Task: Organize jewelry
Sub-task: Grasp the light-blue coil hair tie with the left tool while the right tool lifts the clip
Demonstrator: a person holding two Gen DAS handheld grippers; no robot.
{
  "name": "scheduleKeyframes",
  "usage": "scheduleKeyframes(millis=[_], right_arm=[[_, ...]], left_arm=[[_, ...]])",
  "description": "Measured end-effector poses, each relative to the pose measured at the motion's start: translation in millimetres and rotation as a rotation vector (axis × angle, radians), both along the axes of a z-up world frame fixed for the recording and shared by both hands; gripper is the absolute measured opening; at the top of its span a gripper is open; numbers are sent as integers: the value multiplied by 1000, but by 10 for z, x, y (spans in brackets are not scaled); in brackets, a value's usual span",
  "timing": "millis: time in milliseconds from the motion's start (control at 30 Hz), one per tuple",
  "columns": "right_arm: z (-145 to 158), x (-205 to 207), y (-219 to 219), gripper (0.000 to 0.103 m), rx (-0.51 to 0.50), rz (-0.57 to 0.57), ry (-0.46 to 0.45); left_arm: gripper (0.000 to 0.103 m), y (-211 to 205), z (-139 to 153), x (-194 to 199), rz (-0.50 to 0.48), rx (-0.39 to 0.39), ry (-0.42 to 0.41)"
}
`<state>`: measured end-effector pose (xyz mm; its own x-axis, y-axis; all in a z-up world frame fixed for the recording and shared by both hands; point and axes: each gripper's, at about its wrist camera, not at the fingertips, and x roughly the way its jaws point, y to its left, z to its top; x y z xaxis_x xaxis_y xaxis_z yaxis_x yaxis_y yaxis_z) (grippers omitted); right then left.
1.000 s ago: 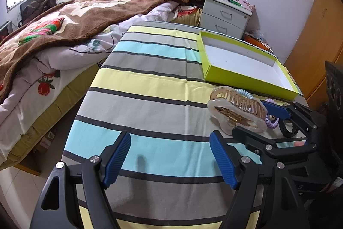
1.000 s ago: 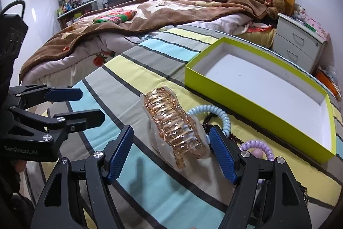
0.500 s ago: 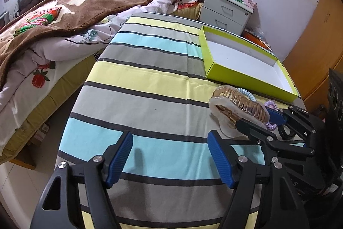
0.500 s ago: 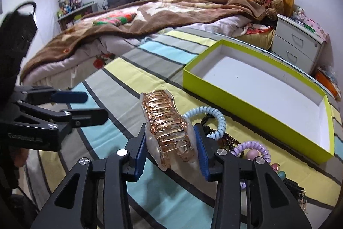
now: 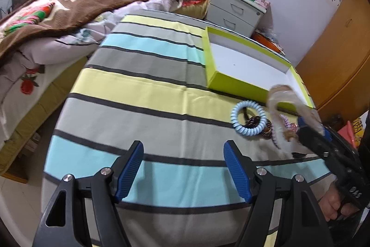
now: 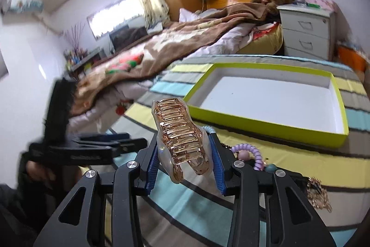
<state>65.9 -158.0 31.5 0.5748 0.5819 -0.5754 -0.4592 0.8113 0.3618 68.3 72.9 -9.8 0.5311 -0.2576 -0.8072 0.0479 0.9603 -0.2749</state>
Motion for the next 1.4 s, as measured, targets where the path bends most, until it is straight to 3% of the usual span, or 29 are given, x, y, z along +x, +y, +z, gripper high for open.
scheduleKeyframes(millis=[100, 167, 433, 700, 800, 967, 1167, 1400], right_arm=[[52, -17, -88, 41, 63, 4, 10], [89, -48, -106, 41, 19, -39, -19], [146, -98, -229, 41, -1, -102, -48], [150, -82, -344, 41, 1, -131, -52], [160, -94, -355, 41, 1, -133, -58], [179, -103, -372, 41, -2, -139, -67], [178, -70, -408, 41, 0, -151, -62], [156, -59, -435, 41, -1, -164, -54]], left_arm=[[74, -92, 7, 74, -31, -37, 0], [74, -142, -1, 112, -46, -56, 6], [69, -368, -61, 340, -67, 40, 10], [63, -607, -111, 508, -134, 85, 22], [58, -688, -113, 532, -130, 165, 19], [58, -854, -144, 529, -157, 290, -4], [56, -851, -133, 560, -158, 289, -2], [13, -869, -111, 570, -170, 265, -15]])
